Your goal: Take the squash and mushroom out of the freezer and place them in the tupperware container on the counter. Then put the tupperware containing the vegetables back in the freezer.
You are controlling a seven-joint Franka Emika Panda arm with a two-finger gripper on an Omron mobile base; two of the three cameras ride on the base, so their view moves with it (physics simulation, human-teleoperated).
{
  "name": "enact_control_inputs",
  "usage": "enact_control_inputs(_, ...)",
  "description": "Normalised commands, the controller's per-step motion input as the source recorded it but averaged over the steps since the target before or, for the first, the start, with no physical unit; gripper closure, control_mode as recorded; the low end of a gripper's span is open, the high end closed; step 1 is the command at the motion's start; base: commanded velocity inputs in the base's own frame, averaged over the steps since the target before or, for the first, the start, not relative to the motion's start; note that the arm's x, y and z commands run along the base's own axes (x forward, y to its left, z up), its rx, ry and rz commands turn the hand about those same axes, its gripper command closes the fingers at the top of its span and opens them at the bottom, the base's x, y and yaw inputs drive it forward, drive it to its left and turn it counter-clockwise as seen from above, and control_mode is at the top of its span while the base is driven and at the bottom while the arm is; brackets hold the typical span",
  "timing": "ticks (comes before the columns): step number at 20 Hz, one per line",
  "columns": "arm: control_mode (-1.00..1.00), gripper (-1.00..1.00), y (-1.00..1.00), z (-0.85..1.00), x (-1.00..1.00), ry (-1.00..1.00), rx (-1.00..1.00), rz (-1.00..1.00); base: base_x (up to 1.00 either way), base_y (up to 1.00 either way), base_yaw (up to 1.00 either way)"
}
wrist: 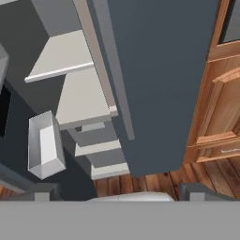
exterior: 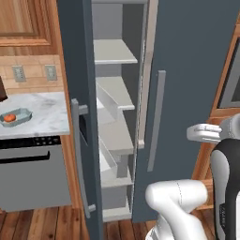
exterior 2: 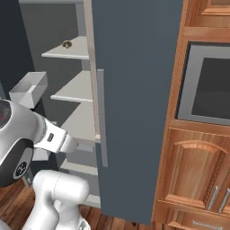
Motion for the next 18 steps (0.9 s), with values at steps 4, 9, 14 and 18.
enact_control_inputs(4, 1.00, -1.00, 0.00, 0.00, 0.00, 0.00, 0.00, 0.00, -0.03, -0.04, 0.02)
enact_control_inputs(9, 1.00, -1.00, 0.00, 0.00, 0.00, 0.00, 0.00, 0.00, 0.04, -0.05, 0.00)
enact_control_inputs(14, 1.00, -1.00, 0.00, 0.00, 0.00, 0.00, 0.00, 0.00, -0.57, -0.46, 0.00)
enact_control_inputs(18, 1.00, -1.00, 0.00, 0.00, 0.00, 0.00, 0.00, 0.00, -0.74, -0.77, 0.00)
